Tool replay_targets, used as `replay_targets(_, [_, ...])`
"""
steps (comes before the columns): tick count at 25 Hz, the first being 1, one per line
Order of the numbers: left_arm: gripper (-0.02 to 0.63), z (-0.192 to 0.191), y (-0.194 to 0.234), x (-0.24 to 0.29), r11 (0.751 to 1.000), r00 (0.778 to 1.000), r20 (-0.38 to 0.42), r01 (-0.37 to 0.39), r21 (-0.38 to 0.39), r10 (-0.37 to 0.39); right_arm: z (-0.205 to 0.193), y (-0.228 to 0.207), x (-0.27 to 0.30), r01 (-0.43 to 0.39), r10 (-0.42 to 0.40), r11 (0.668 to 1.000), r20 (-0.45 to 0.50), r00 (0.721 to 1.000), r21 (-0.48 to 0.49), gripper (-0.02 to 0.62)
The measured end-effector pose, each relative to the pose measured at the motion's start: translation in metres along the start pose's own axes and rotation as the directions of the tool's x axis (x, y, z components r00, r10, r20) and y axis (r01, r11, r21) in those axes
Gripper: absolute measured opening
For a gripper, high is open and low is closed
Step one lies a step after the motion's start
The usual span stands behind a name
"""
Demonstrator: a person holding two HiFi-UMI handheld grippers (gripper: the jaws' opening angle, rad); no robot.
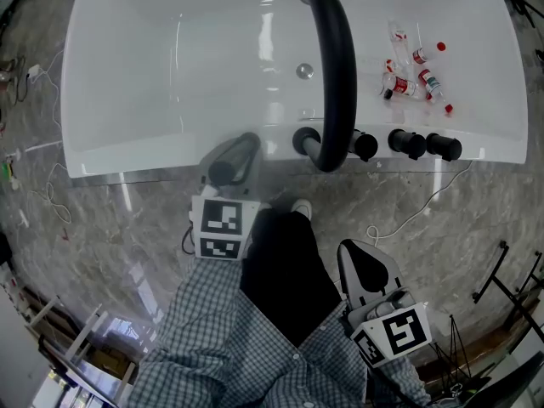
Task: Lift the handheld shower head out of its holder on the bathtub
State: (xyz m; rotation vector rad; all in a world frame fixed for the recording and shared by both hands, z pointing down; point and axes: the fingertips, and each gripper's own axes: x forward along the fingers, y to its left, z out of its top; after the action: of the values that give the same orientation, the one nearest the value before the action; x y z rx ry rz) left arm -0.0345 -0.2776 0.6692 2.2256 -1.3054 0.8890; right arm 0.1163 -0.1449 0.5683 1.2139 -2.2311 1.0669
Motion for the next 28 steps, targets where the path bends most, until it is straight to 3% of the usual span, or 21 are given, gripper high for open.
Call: replay_targets(28, [0.14,0.057,-0.01,-0.089,0.998,0.998,0.015,0.058,0.019,-0.058,0.05,0.046,-0.051,0.025,-0.019,0.998,0.085,0.996,-0.066,0.018])
